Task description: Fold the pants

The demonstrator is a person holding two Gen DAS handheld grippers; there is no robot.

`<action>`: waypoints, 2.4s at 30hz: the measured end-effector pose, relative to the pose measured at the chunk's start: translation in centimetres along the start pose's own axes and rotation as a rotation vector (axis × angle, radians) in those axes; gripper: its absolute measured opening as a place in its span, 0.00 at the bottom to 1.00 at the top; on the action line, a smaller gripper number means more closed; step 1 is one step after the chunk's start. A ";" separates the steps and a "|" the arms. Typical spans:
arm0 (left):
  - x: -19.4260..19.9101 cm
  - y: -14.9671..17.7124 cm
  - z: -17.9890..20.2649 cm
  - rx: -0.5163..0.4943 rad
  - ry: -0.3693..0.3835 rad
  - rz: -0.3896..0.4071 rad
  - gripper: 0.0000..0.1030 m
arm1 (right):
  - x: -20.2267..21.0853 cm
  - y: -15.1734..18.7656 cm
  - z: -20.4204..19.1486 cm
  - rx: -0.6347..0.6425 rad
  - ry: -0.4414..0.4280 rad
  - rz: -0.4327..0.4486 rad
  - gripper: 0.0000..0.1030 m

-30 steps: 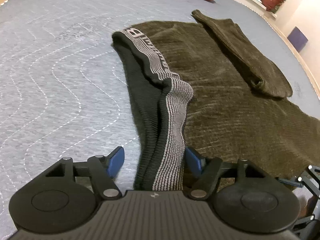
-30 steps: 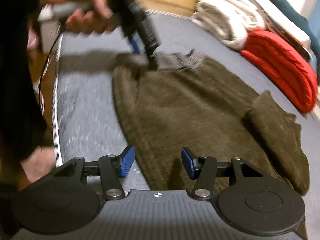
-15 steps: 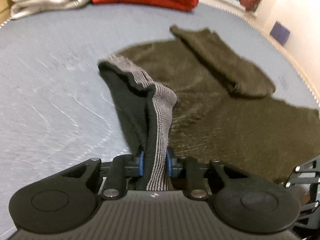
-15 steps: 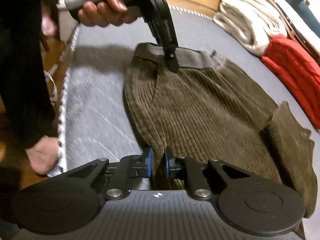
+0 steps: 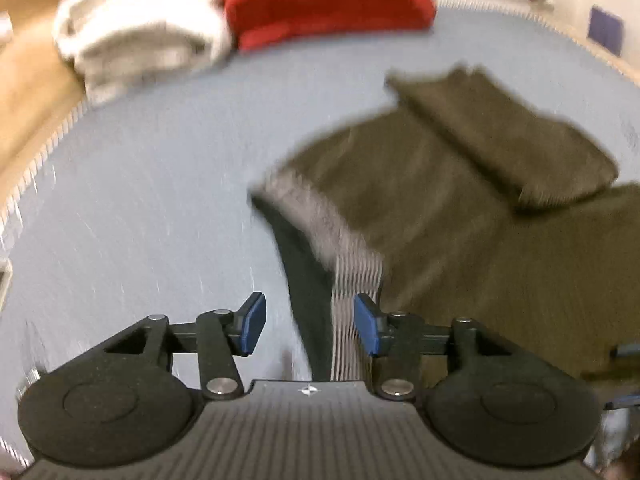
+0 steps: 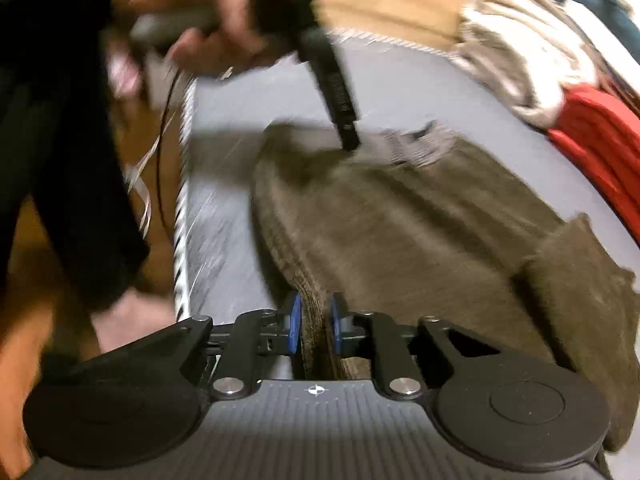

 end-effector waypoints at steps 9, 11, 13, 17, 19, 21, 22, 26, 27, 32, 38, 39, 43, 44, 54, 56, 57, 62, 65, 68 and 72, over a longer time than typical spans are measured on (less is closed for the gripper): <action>-7.7 1.4 3.5 -0.063 0.064 -0.189 0.37 | -1.7 4.9 3.0 -0.089 0.078 -0.202 0.34; -6.8 0.3 4.2 -0.065 0.034 -0.185 0.38 | -0.9 4.3 3.1 -0.081 0.080 -0.181 0.37; -4.4 -1.4 5.6 -0.040 0.083 -0.121 0.49 | 0.3 3.5 4.2 -0.107 0.106 -0.141 0.39; -1.4 -5.1 8.4 0.021 0.151 -0.040 0.64 | 3.4 2.2 9.2 -0.202 0.239 -0.058 0.46; -0.6 -7.2 10.1 0.066 0.154 -0.013 0.64 | 5.1 2.2 12.3 -0.270 0.334 -0.031 0.46; 0.6 -8.8 11.5 0.125 0.173 0.010 0.64 | 7.6 2.2 16.1 -0.369 0.444 0.014 0.46; 1.3 -9.7 12.2 0.159 0.189 0.024 0.64 | 9.0 2.4 18.0 -0.426 0.494 0.039 0.47; 4.0 -12.7 14.4 0.287 0.280 0.097 0.82 | 14.1 4.4 24.9 -0.665 0.687 0.137 0.56; 4.6 -13.1 15.0 0.295 0.304 0.129 0.82 | 14.7 5.2 26.2 -0.724 0.713 0.146 0.58; 2.2 -12.9 17.9 0.165 0.233 0.121 0.82 | 12.4 9.1 30.2 -0.890 0.694 0.087 0.58; -1.8 -12.6 18.8 0.115 0.211 0.019 0.81 | 7.3 11.3 31.4 -0.936 0.643 -0.017 0.58; -2.0 -12.7 18.9 0.113 0.212 0.014 0.80 | 6.7 11.4 31.6 -0.933 0.635 -0.024 0.58; -3.1 -12.6 18.6 0.109 0.225 -0.001 0.69 | 5.2 11.3 31.3 -0.913 0.604 -0.044 0.61; -3.3 -12.8 18.5 0.109 0.227 -0.005 0.67 | 4.4 11.1 31.3 -0.911 0.597 -0.053 0.61; -2.9 -12.2 16.3 0.128 0.257 -0.003 0.66 | 3.6 7.8 29.3 -0.742 0.527 -0.019 0.08; -2.6 -12.2 15.6 0.140 0.254 0.001 0.66 | 4.8 5.7 27.9 -0.650 0.485 0.031 0.07; -2.5 -12.2 15.2 0.150 0.252 0.002 0.66 | 5.6 4.4 26.8 -0.589 0.452 0.060 0.07; -2.2 -12.2 13.9 0.189 0.248 -0.002 0.66 | 8.5 0.9 19.3 -0.346 0.103 0.134 0.07; -2.4 -12.1 13.6 0.194 0.242 -0.014 0.67 | 7.2 2.6 17.8 -0.315 0.034 0.015 0.07; -2.5 -12.0 13.6 0.207 0.241 -0.024 0.68 | 6.1 3.9 18.4 -0.354 0.059 -0.048 0.11; -2.4 -12.2 13.3 0.215 0.240 -0.019 0.70 | 7.8 3.1 21.6 -0.492 0.126 0.061 0.43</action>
Point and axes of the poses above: each gripper's, at about its wrist camera, not at the fingertips, and x roughly against the way its jaws point, z to its right, y to its underside, the point moved 8 cm from there along -x, roughly the way its jaws point
